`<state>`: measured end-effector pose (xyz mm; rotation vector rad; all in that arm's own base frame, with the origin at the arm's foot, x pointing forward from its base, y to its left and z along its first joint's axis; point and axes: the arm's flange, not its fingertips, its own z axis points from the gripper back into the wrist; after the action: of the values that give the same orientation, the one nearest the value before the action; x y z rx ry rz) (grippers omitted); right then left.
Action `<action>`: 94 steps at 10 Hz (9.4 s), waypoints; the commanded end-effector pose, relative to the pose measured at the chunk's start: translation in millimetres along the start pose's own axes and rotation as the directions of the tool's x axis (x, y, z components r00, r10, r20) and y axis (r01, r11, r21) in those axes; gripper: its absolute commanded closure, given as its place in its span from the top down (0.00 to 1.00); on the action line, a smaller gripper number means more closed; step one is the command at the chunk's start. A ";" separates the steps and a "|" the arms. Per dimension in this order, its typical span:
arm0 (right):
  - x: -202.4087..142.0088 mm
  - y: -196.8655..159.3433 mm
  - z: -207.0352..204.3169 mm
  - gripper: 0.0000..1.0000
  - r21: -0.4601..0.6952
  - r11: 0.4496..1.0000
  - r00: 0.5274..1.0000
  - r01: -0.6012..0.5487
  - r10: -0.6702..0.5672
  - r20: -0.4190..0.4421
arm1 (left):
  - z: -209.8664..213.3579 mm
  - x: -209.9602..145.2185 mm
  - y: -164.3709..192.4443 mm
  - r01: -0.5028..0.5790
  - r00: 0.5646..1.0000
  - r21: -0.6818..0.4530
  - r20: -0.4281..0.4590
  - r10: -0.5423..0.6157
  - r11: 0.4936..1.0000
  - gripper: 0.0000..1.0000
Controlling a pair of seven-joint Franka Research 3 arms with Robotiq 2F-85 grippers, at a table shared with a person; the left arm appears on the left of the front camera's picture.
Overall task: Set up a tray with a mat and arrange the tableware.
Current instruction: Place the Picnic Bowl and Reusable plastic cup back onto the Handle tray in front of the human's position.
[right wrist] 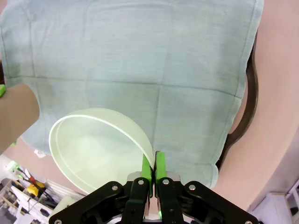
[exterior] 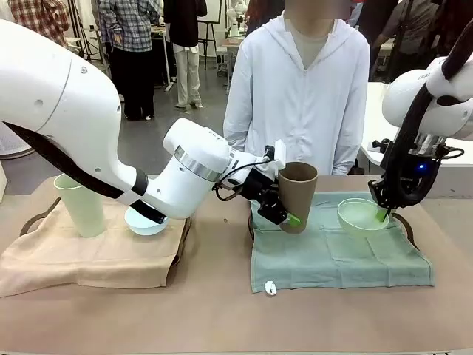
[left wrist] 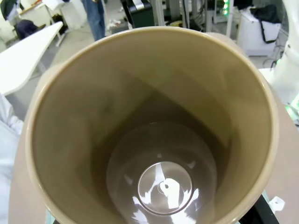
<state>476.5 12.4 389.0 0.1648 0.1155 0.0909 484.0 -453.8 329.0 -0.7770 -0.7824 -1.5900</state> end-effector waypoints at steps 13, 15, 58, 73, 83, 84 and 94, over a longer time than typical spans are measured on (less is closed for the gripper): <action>20.6 -2.3 -32.6 0.04 0.000 0.999 0.999 -0.035 0.035 -0.015 | -29.8 -13.9 22.4 0.069 0.997 0.033 -0.031 -0.068 0.997 0.81; 25.3 -1.7 -36.7 0.09 -0.006 0.999 0.999 -0.039 0.039 -0.025 | -28.6 -15.2 23.8 0.044 0.998 0.021 -0.033 -0.044 0.999 0.81; -128.6 -123.6 127.5 0.85 0.264 0.958 0.988 0.111 -0.135 0.075 | 399.2 -39.6 -98.6 -0.810 0.188 0.550 -0.081 0.979 0.201 1.00; -223.5 -294.4 120.2 0.85 0.728 0.625 0.885 0.282 -0.463 0.055 | 584.2 -193.2 -224.5 -0.996 -0.018 0.074 0.420 0.908 -0.054 1.00; -276.5 -308.5 73.2 0.85 0.926 0.294 0.941 0.237 -0.306 -0.144 | 628.3 -204.3 -225.1 -0.983 -0.182 -0.019 0.101 0.978 -0.181 1.00; -276.5 -308.5 73.2 0.85 0.926 0.294 0.941 0.237 -0.306 -0.144 | 628.3 -204.3 -225.1 -0.983 -0.182 -0.019 0.101 0.978 -0.181 1.00; -276.5 -308.5 73.2 0.85 0.926 0.294 0.941 0.237 -0.306 -0.144 | 628.3 -204.3 -225.1 -0.983 -0.182 -0.019 0.101 0.978 -0.181 1.00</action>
<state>239.0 -331.3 437.7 1.3524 0.1270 -0.3647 334.4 206.8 495.4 -0.9749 0.0020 0.0654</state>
